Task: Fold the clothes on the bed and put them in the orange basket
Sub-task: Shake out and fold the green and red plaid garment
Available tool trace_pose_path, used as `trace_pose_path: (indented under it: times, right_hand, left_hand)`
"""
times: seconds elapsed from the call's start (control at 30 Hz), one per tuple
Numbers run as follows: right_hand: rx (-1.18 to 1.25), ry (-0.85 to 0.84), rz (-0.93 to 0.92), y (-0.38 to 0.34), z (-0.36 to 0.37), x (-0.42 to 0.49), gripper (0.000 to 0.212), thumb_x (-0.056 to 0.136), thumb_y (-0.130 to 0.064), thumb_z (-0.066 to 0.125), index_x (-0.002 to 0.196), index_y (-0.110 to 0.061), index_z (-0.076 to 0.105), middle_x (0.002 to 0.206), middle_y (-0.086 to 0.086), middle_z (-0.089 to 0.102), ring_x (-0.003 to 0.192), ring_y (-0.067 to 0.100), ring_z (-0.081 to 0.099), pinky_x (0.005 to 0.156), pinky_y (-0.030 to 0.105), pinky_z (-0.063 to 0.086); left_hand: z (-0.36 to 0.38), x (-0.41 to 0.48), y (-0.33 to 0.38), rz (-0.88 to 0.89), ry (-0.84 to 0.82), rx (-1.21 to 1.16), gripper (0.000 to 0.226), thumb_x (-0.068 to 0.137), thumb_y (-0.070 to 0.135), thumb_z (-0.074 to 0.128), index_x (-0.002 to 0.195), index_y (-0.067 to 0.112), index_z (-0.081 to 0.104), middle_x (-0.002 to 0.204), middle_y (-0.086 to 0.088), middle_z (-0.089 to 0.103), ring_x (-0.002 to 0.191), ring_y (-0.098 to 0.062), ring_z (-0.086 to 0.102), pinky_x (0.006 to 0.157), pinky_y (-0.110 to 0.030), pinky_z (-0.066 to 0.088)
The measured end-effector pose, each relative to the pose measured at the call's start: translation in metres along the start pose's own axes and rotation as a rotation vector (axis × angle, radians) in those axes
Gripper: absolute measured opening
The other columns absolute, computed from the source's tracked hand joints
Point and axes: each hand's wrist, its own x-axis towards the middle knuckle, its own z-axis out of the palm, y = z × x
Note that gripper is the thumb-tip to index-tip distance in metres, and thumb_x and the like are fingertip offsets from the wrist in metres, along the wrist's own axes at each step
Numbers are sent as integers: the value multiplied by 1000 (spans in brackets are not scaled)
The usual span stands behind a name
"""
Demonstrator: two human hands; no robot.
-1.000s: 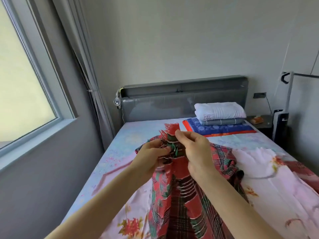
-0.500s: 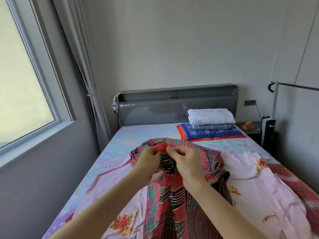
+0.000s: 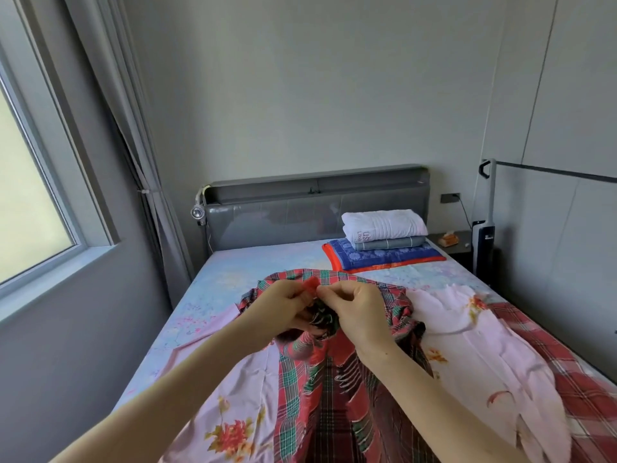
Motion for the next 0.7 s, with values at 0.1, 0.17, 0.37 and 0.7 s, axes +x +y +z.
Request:
trace_pose_path:
  times: [0.1,0.17,0.37,0.7]
  right_hand:
    - [-27,15,-29,-1,3,1,11,86,-15,67,77,-16,73,68,-10,66,64,-2,61,61,9,47]
    - [-24,51,0,-1,5,2,11,88,-16,64,84,-12,73,74,-5,68,70,3,62,65,15,50]
    - [65,-108,94,0,6,-3,16,89,-12,62,92,-26,67,92,-4,70,88,7,65,74,18,52]
    - [-431,-191,-112,14,12,-29,10,88,-14,62,97,-10,64,88,1,60,81,16,58,66,16,44]
  left_hand:
    - [2,4,3,-47,-20,-170,24,97,-1,40,83,1,60,67,-7,69,65,-20,70,75,-40,59]
    - [3,7,3,-70,-27,-243,22,96,-4,38,91,-2,60,73,-10,69,66,-21,69,85,-48,55]
    - [-10,10,-6,-24,-43,-131,29,95,-8,35,107,2,60,80,-7,68,64,-18,69,73,-36,59]
    - [-13,3,-24,-100,-47,-133,17,91,14,58,82,1,64,64,-11,70,58,-22,69,61,-31,60]
